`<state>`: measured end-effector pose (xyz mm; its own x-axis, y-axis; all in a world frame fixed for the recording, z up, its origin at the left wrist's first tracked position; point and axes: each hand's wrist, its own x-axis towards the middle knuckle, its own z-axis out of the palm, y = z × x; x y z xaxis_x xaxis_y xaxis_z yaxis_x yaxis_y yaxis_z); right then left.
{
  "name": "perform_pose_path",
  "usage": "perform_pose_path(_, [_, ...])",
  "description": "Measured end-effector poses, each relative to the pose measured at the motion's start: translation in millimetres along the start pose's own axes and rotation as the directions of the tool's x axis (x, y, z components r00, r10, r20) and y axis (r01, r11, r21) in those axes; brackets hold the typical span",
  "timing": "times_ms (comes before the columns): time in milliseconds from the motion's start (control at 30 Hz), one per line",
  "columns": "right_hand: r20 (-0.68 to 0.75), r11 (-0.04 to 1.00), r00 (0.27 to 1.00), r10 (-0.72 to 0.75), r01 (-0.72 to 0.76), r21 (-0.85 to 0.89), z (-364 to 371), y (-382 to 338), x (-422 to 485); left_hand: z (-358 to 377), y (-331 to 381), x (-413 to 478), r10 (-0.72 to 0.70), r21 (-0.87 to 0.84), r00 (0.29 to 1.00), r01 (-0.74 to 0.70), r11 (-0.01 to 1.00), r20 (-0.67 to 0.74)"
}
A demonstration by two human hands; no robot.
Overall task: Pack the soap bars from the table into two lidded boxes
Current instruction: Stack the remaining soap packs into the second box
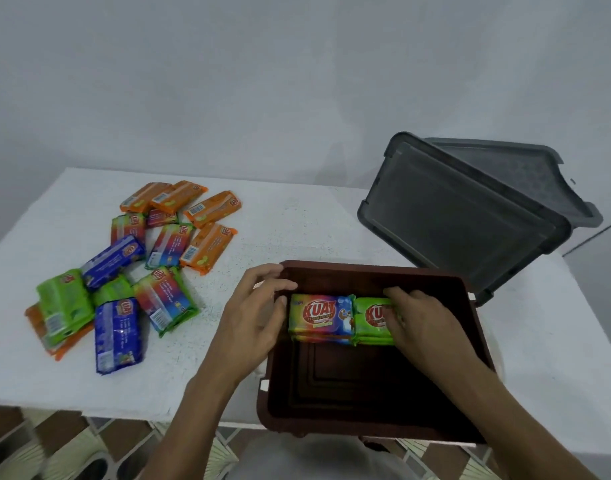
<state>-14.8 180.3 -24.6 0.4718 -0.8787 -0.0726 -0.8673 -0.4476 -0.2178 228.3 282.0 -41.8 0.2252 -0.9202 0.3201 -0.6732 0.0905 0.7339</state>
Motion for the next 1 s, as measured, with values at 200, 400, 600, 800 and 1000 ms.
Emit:
perform_pose_path(200, [-0.185,0.946,0.942,-0.280,0.303,0.112,-19,-69,22,-34,-32,-30,-0.088,0.114,0.994,0.094,0.989,-0.057])
perform_pose_path(400, [-0.160,0.823,0.831,-0.533,0.553,0.130,1,-156,45,-80,-71,-66,-0.319,0.249,0.897,0.399,0.883,-0.305])
perform_pose_path(600, [0.258,0.764,0.727,-0.636,0.639,0.085,47,-236,71,-123,-104,-70,-0.543,0.408,0.746,0.665,0.625,-0.385])
perform_pose_path(800, [0.471,0.676,0.577,-0.667,0.735,0.057,86,-272,99,-131,-132,-57,-0.638,0.624,0.729,0.624,0.471,-0.248])
perform_pose_path(1000, [0.439,0.622,0.568,-0.696,0.783,-0.027,92,-278,100,-129,-147,-56,-0.631,0.558,0.739,0.634,0.535,-0.235])
